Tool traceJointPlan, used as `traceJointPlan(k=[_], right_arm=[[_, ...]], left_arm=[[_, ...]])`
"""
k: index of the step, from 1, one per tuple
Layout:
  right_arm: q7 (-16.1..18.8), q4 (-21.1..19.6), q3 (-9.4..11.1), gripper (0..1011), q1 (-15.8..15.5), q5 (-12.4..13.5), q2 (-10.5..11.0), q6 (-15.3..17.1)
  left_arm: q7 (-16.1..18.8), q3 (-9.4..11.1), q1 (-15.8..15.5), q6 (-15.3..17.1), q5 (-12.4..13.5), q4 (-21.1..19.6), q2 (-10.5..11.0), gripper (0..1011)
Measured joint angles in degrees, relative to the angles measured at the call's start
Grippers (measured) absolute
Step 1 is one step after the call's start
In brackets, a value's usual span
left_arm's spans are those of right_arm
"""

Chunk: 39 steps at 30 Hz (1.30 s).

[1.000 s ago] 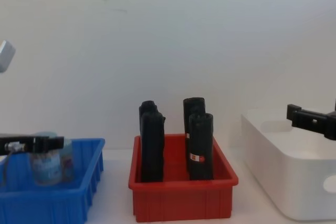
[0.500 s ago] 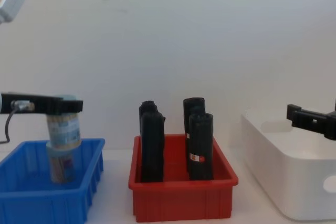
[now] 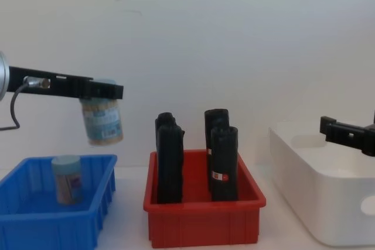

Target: Pick the cotton swabs from the blue box and place them into the white box.

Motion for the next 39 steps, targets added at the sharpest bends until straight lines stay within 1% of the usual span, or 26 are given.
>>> traceJointPlan(k=[2, 3, 5, 7, 8, 10, 11, 13, 19, 20, 23, 24, 29, 32, 37, 39], right_arm=[[0.00, 0.00, 0.00, 1002, 0.00, 0.00, 0.00, 0.00], [0.00, 0.00, 0.00, 1002, 0.00, 0.00, 0.00, 0.00], [0.00, 0.00, 0.00, 1002, 0.00, 0.00, 0.00, 0.00], [0.00, 0.00, 0.00, 1002, 0.00, 0.00, 0.00, 0.00], [0.00, 0.00, 0.00, 1002, 0.00, 0.00, 0.00, 0.00], [0.00, 0.00, 0.00, 1002, 0.00, 0.00, 0.00, 0.00], [0.00, 0.00, 0.00, 1001, 0.00, 0.00, 0.00, 0.00], [0.00, 0.00, 0.00, 1002, 0.00, 0.00, 0.00, 0.00], [0.00, 0.00, 0.00, 1001, 0.00, 0.00, 0.00, 0.00], [0.00, 0.00, 0.00, 1002, 0.00, 0.00, 0.00, 0.00], [0.00, 0.00, 0.00, 1002, 0.00, 0.00, 0.00, 0.00], [0.01, 0.00, 0.00, 1002, 0.00, -0.01, 0.00, 0.00], [0.55, 0.00, -0.09, 1002, 0.10, -0.25, -0.08, 0.09], [1.52, 0.00, -0.30, 1001, 0.32, -0.59, -0.22, 0.32], [3.61, 0.01, -0.72, 1001, 0.84, -1.35, -0.48, 1.02], [4.94, 0.05, -0.97, 1001, 1.16, -1.81, -0.64, 1.54]], left_arm=[[-1.92, 0.11, -0.23, 0.54, -0.22, -0.62, 0.11, 668], [-2.21, 0.14, -0.29, 0.63, -0.27, -0.75, 0.12, 668], [-4.08, 0.35, -0.60, 1.06, -0.41, -1.15, 0.14, 668], [-5.16, 0.50, -0.82, 1.25, -0.47, -1.31, 0.14, 668], [-6.44, 0.68, -1.06, 1.46, -0.51, -1.40, 0.10, 668], [-7.59, 0.92, -1.36, 1.64, -0.54, -1.44, -0.02, 668], [-8.88, 1.20, -1.69, 1.77, -0.54, -1.45, -0.18, 668], [-10.04, 1.44, -1.99, 1.85, -0.54, -1.44, -0.34, 668], [-14.82, 2.61, -3.46, 2.03, -0.26, -0.60, -1.23, 668], [-16.18, 2.97, -3.92, 2.03, -0.15, -0.28, -1.54, 668], [-17.93, 3.48, -4.54, 2.03, 0.07, 0.30, -2.00, 668], [-19.20, 3.82, -4.95, 2.03, 0.24, 0.66, -2.32, 668], [-21.84, 4.75, -6.06, 2.00, 0.57, 1.63, -3.18, 668], [-23.16, 5.23, -6.59, 1.98, 0.72, 2.12, -3.60, 668], [-24.81, 5.84, -7.26, 1.95, 0.91, 2.72, -4.13, 668], [-25.12, 5.95, -7.39, 1.94, 0.94, 2.82, -4.24, 668]])
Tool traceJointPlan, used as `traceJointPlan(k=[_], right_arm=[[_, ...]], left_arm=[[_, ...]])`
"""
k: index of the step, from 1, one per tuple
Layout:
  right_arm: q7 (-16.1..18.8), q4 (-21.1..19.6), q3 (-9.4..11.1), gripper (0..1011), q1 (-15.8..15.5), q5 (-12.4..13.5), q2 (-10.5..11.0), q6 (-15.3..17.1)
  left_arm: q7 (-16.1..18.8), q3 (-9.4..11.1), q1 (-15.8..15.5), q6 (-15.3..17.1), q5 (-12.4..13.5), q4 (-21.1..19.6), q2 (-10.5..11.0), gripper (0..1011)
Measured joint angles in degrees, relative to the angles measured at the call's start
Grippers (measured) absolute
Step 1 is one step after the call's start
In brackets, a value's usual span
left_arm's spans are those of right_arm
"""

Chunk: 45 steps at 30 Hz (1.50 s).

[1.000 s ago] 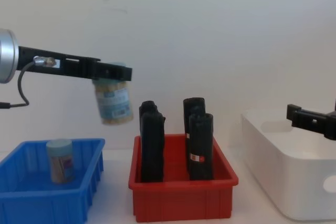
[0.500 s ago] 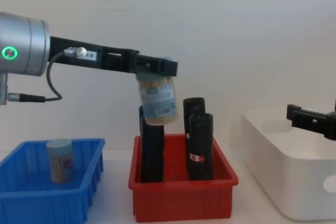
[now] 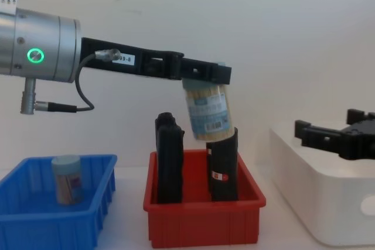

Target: Pick the cotton swabs from the blue box and place them into the white box.

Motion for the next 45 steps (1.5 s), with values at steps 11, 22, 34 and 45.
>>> traceJointPlan(k=[11, 22, 34, 45], right_arm=[[6.30, 0.33, -1.33, 1002, 1.48, -2.42, -0.49, 3.62], [12.45, 0.47, -1.95, 1002, 2.43, -3.15, -0.18, 5.56], [17.00, -0.43, -2.14, 1002, 4.16, -2.95, -0.16, 6.53], [19.09, -0.51, -2.43, 1002, 6.39, -2.87, -0.96, 7.00]], left_arm=[[-1.67, 0.56, -0.68, -0.07, 0.17, 0.57, -0.52, 668], [-2.30, 0.77, -0.93, -0.07, 0.25, 0.81, -0.72, 668], [-2.59, 0.86, -1.03, -0.06, 0.26, 0.90, -0.80, 668], [-2.66, 0.91, -1.09, -0.06, 0.26, 0.94, -0.86, 668]])
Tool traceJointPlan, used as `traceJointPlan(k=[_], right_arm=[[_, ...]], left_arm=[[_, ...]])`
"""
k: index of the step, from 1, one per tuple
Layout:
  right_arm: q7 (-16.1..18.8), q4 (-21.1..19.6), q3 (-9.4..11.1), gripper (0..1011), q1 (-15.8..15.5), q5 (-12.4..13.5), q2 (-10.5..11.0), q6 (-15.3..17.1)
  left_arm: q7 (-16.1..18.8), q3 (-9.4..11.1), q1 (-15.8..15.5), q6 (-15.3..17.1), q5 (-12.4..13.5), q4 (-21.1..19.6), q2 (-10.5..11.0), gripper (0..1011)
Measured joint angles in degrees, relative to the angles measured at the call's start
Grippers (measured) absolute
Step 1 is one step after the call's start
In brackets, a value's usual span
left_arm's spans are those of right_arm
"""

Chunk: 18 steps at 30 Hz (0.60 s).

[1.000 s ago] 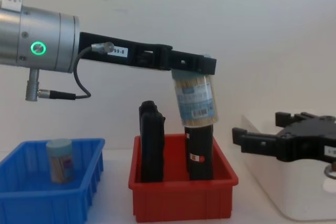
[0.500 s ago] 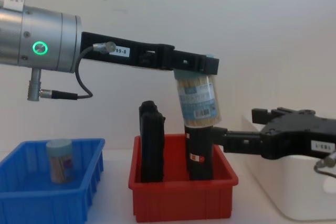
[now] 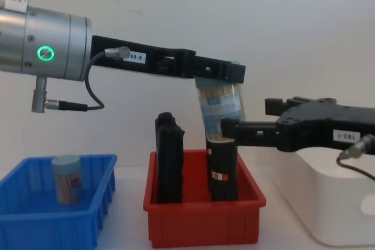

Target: Pick the cotton swabs from the blue box and place them into the white box.

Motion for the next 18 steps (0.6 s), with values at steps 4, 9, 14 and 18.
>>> traceJointPlan(k=[4, 9, 14, 18], right_arm=[[0.46, 0.41, -0.21, 1002, 0.66, -0.07, -0.36, 0.12], [1.00, 1.08, -0.53, 1002, 1.43, -0.32, -0.87, 0.31], [1.47, 2.39, -1.06, 1002, 2.42, -0.83, -1.65, 0.55], [1.63, 3.29, -1.40, 997, 3.08, -1.12, -2.19, 0.63]], left_arm=[[-0.02, 0.00, -0.01, 0.00, 0.00, 0.00, 0.00, 666], [-0.05, 0.00, -0.01, 0.00, 0.00, 0.00, 0.00, 668], [-0.07, 0.00, -0.01, 0.00, 0.00, 0.00, 0.00, 668], [-0.07, 0.00, -0.01, 0.00, 0.00, 0.00, 0.00, 668]])
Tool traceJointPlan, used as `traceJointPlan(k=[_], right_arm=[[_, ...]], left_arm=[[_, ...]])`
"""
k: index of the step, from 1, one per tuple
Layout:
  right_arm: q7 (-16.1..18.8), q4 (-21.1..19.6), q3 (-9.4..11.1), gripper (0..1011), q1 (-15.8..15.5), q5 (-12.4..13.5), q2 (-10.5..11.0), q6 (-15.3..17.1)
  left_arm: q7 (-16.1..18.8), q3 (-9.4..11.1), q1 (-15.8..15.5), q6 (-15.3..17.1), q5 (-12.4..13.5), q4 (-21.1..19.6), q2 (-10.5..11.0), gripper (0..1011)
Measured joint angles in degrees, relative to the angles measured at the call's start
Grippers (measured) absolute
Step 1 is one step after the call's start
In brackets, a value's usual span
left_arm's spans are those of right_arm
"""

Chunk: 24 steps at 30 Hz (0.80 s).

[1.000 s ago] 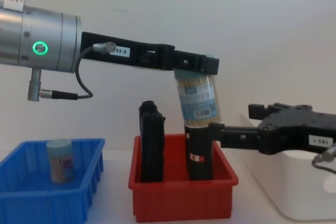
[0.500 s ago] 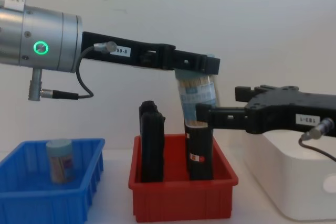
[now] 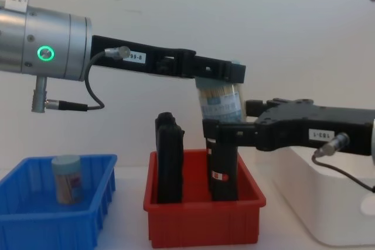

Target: Pick the cotton swabs from the blue box and place them into the white box.

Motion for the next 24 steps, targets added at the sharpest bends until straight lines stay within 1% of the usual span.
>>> traceJointPlan(k=[1, 2, 5, 6, 8, 9, 12, 13, 15, 21, 23, 24], right_arm=[[0.03, 0.32, -0.10, 973, 0.24, -0.12, -0.18, 0.03], [0.03, 0.32, -0.10, 973, 0.24, -0.12, -0.18, 0.03], [0.06, 1.18, -0.35, 907, 0.87, -0.33, -0.64, 0.05], [0.06, 1.33, -0.39, 907, 0.96, -0.36, -0.72, 0.05], [0.04, 1.64, -0.45, 839, 1.21, -0.40, -0.88, 0.05], [0.01, 1.89, -0.49, 787, 1.40, -0.44, -1.00, 0.03], [-0.05, 2.21, -0.56, 733, 1.68, -0.48, -1.17, -0.02], [-0.09, 2.43, -0.62, 689, 1.85, -0.49, -1.26, -0.08], [-0.12, 2.70, -0.67, 657, 2.06, -0.50, -1.38, -0.17], [-0.17, 3.18, -0.78, 636, 2.42, -0.51, -1.54, -0.45], [-0.23, 3.32, -0.82, 635, 2.56, -0.50, -1.58, -0.56], [-0.26, 3.36, -0.83, 635, 2.60, -0.49, -1.59, -0.59]], left_arm=[[0.00, 0.00, 0.00, 0.00, 0.00, 0.00, 0.00, 668], [0.00, 0.00, 0.00, 0.00, 0.00, 0.00, 0.00, 668], [0.00, 0.00, 0.00, 0.00, 0.00, 0.00, 0.00, 668], [0.00, 0.00, 0.00, 0.00, 0.00, 0.00, 0.00, 668], [0.00, 0.00, 0.00, 0.00, 0.00, 0.00, 0.00, 668], [0.00, -0.01, 0.00, 0.00, 0.00, 0.00, 0.00, 668], [0.00, -0.01, 0.00, 0.00, 0.00, 0.00, 0.00, 668], [0.00, -0.01, 0.00, 0.00, 0.00, 0.00, 0.00, 668], [0.02, -0.01, 0.00, 0.00, 0.00, 0.00, 0.01, 668], [0.08, -0.04, 0.00, -0.02, 0.02, 0.00, 0.00, 668], [0.05, 0.00, 0.00, -0.03, -0.01, 0.00, 0.00, 702], [0.04, 0.00, 0.00, -0.02, -0.01, 0.00, 0.00, 735]])
